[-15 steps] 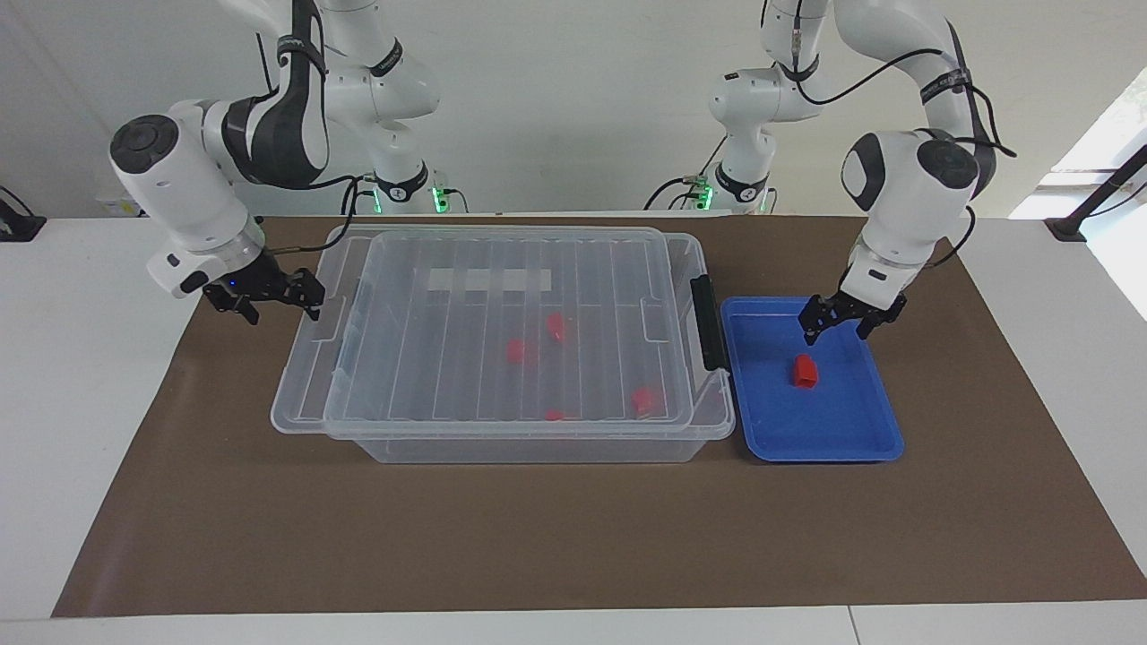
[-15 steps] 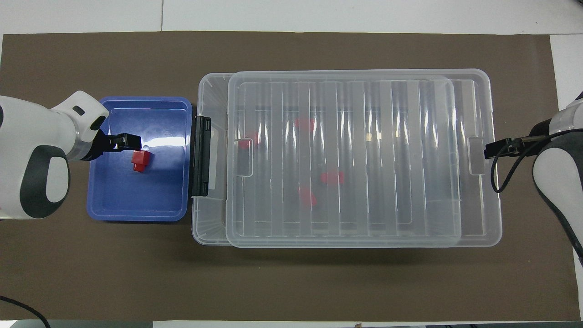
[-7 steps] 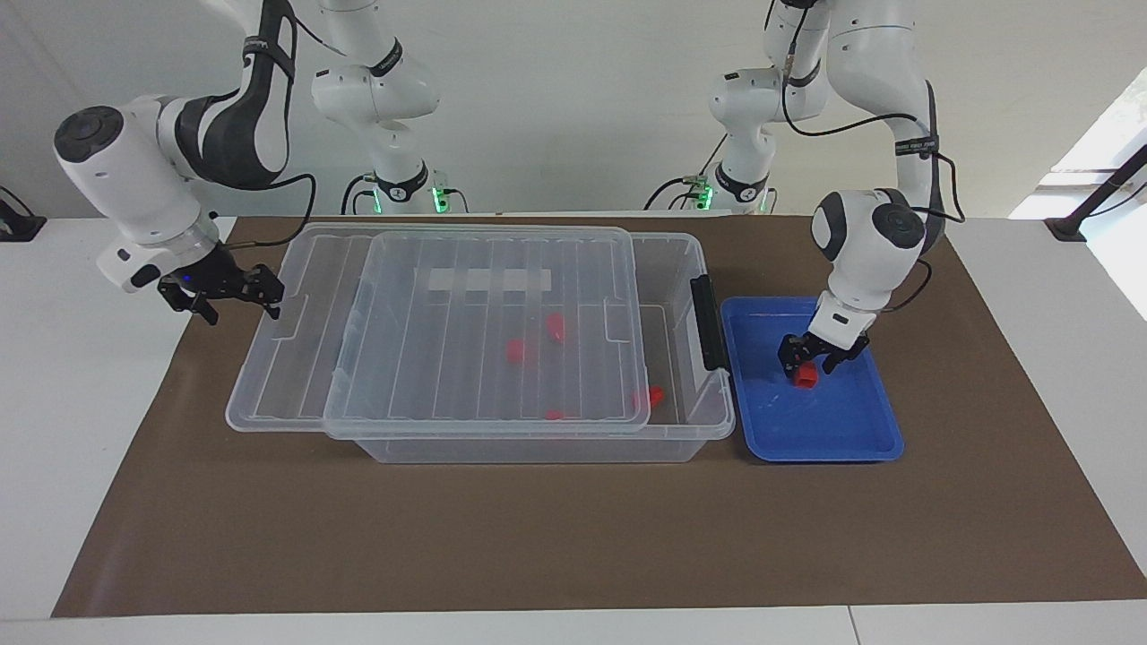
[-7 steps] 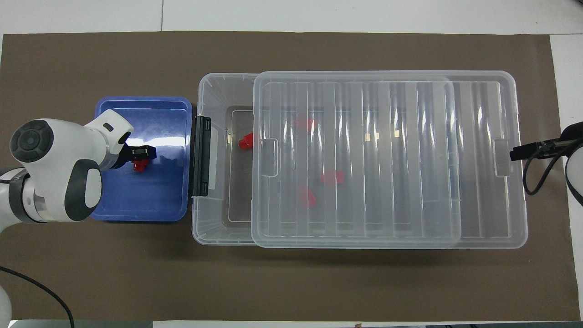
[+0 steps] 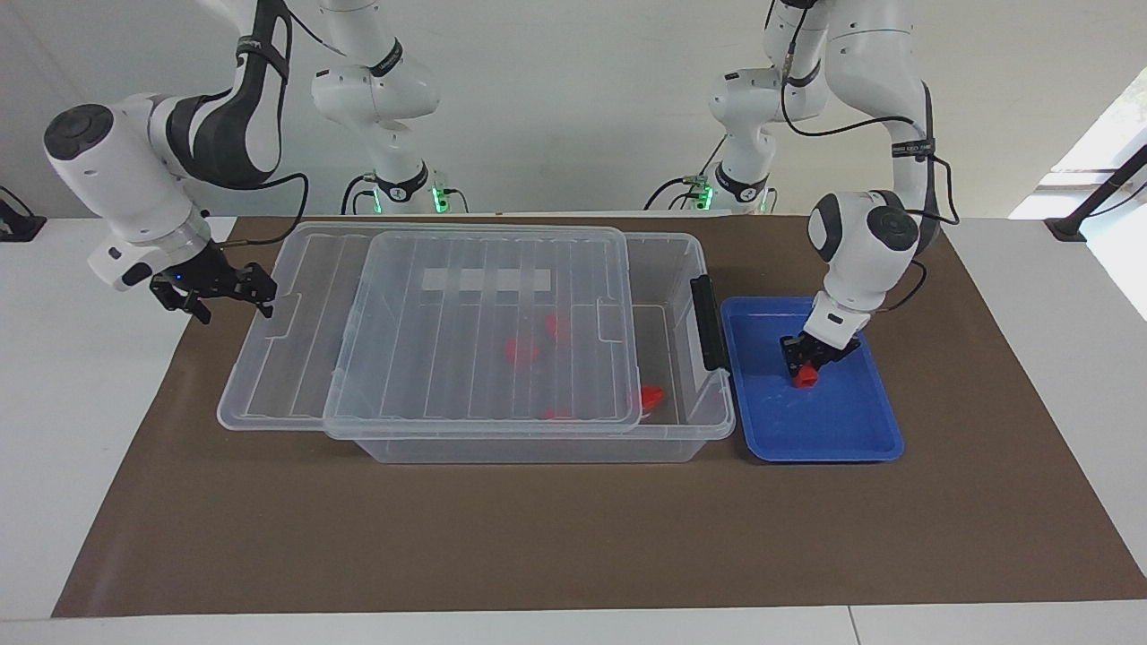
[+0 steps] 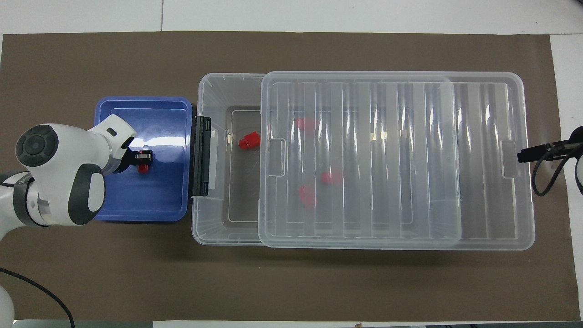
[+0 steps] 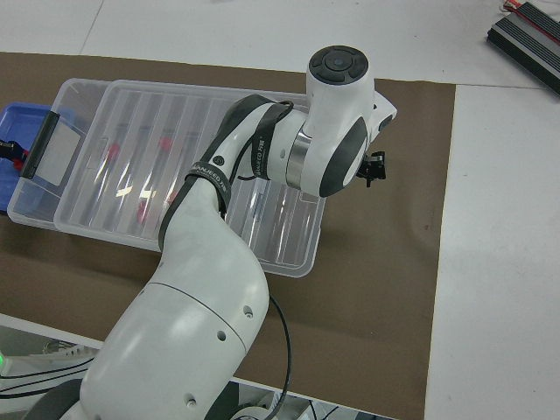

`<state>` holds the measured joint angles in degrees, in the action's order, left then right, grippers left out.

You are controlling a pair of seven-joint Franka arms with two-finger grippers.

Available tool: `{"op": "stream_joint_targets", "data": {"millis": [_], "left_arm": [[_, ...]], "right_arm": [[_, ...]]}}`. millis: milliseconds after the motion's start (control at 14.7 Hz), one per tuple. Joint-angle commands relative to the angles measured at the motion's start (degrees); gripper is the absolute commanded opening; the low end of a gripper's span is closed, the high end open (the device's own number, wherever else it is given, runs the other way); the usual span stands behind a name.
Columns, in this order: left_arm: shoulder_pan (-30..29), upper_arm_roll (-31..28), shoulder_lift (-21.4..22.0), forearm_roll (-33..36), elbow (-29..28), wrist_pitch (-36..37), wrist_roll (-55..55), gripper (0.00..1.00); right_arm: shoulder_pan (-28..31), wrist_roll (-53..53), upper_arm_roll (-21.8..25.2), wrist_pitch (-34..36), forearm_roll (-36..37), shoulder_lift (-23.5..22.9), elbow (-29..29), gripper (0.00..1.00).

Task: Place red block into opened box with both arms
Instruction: 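Slide the lid with the right gripper while the left gripper grasps the block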

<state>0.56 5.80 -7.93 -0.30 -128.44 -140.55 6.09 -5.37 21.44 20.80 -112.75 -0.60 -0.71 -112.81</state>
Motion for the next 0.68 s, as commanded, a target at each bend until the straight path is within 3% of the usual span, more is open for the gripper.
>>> {"op": "stream_joint_targets", "data": {"millis": [0,204,611], "left_arm": [[0.7,-0.3,4.0,-0.3,-1.7,2.8,-0.3,0.00],[0.6,-0.3,6.3,-0.3,2.6,10.3,-0.3,0.00],[0.8,0.5,7.1,-0.4,18.2,28.9,0.8,0.00]], "right_arm": [[0.7,2.4,0.7,-1.1,0.5,0.6,-0.7,1.00],[1.1,4.1,1.1,-1.2,0.5,0.7,-0.7,1.00],[1.4,6.5,3.3,-2.0,0.5,0.6,-0.7,1.00]]}}
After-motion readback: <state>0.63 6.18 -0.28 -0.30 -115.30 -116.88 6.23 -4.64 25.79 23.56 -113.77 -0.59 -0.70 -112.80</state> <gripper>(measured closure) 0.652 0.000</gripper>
